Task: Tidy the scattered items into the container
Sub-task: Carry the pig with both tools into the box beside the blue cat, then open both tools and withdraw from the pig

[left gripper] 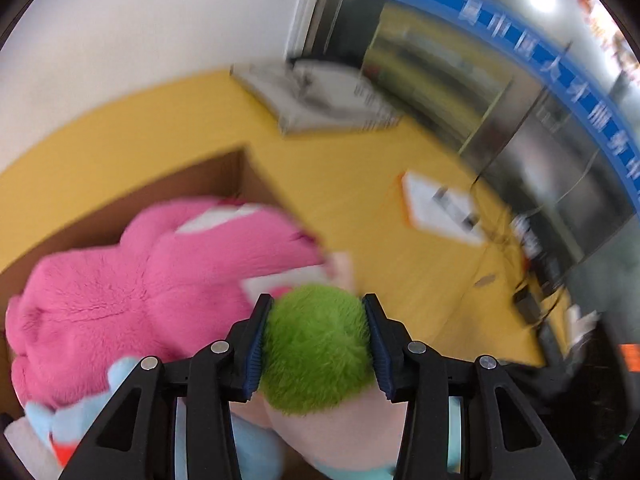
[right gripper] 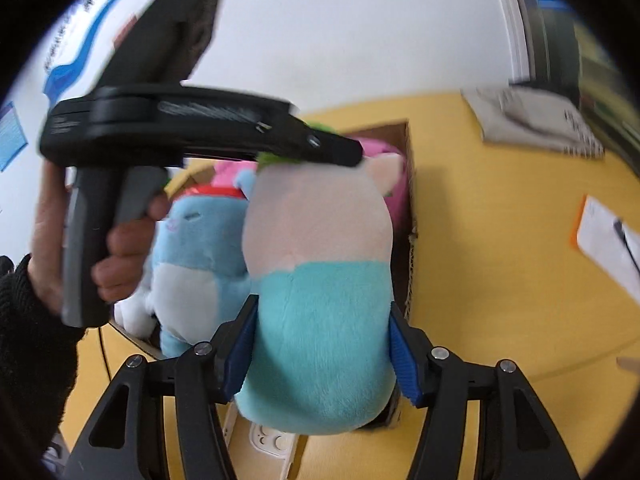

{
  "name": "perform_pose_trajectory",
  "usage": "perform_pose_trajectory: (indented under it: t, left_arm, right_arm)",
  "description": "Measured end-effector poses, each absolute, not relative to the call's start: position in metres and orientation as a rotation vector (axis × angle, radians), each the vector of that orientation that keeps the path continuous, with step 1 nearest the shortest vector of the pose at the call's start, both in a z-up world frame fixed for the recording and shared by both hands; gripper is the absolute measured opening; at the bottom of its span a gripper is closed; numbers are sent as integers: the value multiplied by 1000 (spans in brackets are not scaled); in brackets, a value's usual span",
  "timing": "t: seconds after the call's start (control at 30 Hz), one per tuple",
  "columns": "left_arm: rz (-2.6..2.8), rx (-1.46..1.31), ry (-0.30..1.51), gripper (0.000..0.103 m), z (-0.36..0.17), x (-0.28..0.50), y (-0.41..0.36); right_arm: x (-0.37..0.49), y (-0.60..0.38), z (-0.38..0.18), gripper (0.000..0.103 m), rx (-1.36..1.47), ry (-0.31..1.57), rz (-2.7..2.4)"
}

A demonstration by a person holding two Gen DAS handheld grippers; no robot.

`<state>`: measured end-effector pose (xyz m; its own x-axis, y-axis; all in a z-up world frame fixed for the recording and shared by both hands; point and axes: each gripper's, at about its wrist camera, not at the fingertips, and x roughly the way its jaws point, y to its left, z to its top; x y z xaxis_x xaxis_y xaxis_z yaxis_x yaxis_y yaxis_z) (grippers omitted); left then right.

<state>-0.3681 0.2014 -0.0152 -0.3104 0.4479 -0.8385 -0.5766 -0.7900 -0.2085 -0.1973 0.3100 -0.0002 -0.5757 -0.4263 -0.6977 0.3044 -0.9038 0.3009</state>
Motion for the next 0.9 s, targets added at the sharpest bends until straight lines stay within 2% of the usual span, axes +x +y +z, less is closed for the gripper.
perform_pose_trajectory:
  t: [0.13,0.17,0.23,0.3,0.37,0.4,0.47,0.57,0.63,0.7,0.73,0.77,0.8,0.9]
  left_arm:
    - [2148,-1308,229,51,-23,-368,210]
    - [2151,-1317,242,51,-25,-368,212]
    - [2161,-1318,280,53,-28,-366,217]
    - [2167,-1323,265,54,-28,-367,218]
    - [2157,-1330,212,56,-25,-370,213]
    - [2152,-1330,183,56,-22,-368,209]
    - [2151,-1316,136,56,-13,-364,200]
    - [2292,-1247,110,68,17,-344,173]
    - [2375,-1160,79,82,42,-319,147]
    - [2439,-1080,56,92,61,-288,119]
    - [2472,-1047,61,96,68,-272,106]
    - [2508,-1019,77,97,73,-256,93]
    - [2555,-993,103,99,76,-238,79]
    - [2683,-961,157,103,74,-196,34]
  right_arm:
    - [-197,307,6,59,1178,-137,-2488]
    - [-195,305,13,55,1154,-118,-2505]
    - [-186,297,32,40,1063,-63,-2542]
    - [-185,288,42,39,1019,-40,-2528]
    - [-195,279,26,32,1100,16,-2506]
    - [-199,278,14,32,1136,26,-2502]
    - [-197,282,3,32,1145,-25,-2494]
    - [-192,281,3,32,1120,-6,-2521]
    - [-190,280,2,32,1111,15,-2533]
    - [-188,283,8,39,1103,-19,-2540]
    - [-186,285,15,52,1095,-43,-2542]
    - [-180,285,23,73,1079,-66,-2553]
    - [-170,285,34,81,1040,-97,-2579]
    - [-151,285,55,83,943,-139,-2628]
